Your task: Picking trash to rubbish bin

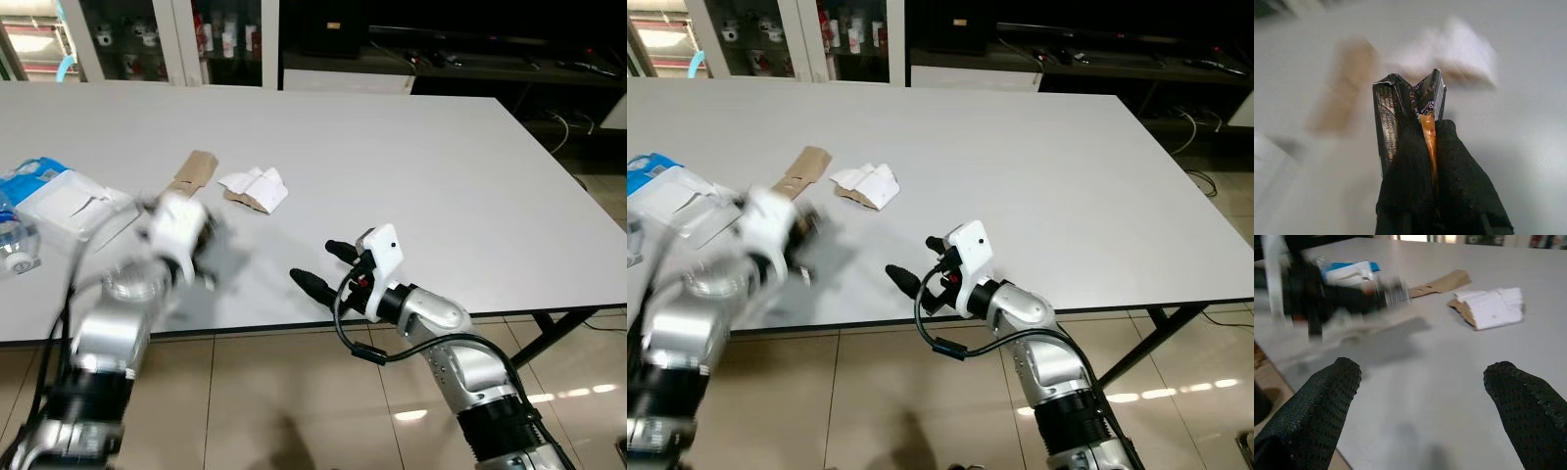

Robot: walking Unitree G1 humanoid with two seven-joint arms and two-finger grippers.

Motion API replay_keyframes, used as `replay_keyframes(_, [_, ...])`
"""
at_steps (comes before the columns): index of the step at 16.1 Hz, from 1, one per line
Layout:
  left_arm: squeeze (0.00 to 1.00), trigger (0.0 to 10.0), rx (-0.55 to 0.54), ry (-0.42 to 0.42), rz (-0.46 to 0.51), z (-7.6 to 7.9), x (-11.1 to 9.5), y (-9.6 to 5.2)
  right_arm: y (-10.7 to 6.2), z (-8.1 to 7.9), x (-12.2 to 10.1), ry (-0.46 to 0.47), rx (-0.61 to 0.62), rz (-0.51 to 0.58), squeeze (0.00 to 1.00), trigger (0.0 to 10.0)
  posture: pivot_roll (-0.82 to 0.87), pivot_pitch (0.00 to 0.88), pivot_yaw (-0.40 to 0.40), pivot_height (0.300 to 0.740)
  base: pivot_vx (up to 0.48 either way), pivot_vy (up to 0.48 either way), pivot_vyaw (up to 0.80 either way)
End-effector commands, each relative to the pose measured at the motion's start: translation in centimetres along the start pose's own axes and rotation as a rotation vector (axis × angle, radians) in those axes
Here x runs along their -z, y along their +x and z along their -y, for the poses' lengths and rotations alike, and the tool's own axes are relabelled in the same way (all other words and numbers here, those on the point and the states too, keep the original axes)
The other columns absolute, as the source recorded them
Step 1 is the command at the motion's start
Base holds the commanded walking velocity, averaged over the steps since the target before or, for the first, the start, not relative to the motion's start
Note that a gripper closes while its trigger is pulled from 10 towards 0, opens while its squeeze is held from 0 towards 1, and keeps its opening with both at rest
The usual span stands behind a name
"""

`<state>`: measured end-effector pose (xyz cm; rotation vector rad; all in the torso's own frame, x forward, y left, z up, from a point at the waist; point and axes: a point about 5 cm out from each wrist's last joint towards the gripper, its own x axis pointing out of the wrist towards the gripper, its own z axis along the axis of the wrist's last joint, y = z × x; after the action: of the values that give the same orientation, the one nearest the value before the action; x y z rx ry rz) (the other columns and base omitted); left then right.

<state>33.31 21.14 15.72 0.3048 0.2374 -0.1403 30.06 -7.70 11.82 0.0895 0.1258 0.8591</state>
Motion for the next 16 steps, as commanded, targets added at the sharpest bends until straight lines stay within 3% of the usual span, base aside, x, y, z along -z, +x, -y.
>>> replay_keyframes(1, [0.00, 10.0, -0.101, -0.004, 0.051, -0.7, -0.6, 0.2, -0.3, 1.4, -0.5, -0.019, 0.090, 0.022, 0.00, 10.0, 0.02, 0.035, -0.087, 0.740, 0.000, 0.000, 0.00])
replay_keyframes(5, [0.00, 10.0, -0.198, -0.084, 0.187, 0.1, -1.7, 0.5, -0.2, 3.3, -1.5, -0.058, 0.295, 0.093, 0.00, 10.0, 0.02, 0.029, -0.086, 0.740, 0.000, 0.000, 0.00])
replay_keyframes(8, [0.00, 10.0, -0.223, -0.130, 0.251, 2.5, -1.3, 1.1, -0.3, 5.2, -1.8, -0.067, 0.568, 0.150, 0.00, 10.0, 0.02, 0.026, -0.085, 0.740, 0.000, 0.000, 0.00])
replay_keyframes(10, [0.00, 10.0, -0.233, -0.116, 0.298, 3.1, -1.5, 1.2, -0.6, 5.7, -2.1, -0.064, 0.640, 0.197, 0.00, 10.0, 0.02, 0.024, -0.081, 0.740, 0.000, 0.000, 0.00])
replay_keyframes(12, [0.00, 10.0, -0.238, -0.126, 0.350, 3.4, -1.8, 1.2, -0.6, 5.8, -2.0, -0.140, 0.695, 0.201, 0.00, 10.0, 0.02, 0.024, -0.077, 0.740, 0.000, 0.000, 0.00])
replay_keyframes(16, [0.00, 10.0, -0.247, -0.141, 0.375, 3.6, -1.1, 1.3, -0.9, 6.3, -2.2, -0.116, 0.805, 0.274, 0.00, 10.0, 0.02, 0.023, -0.075, 0.740, 0.000, 0.000, 0.00])
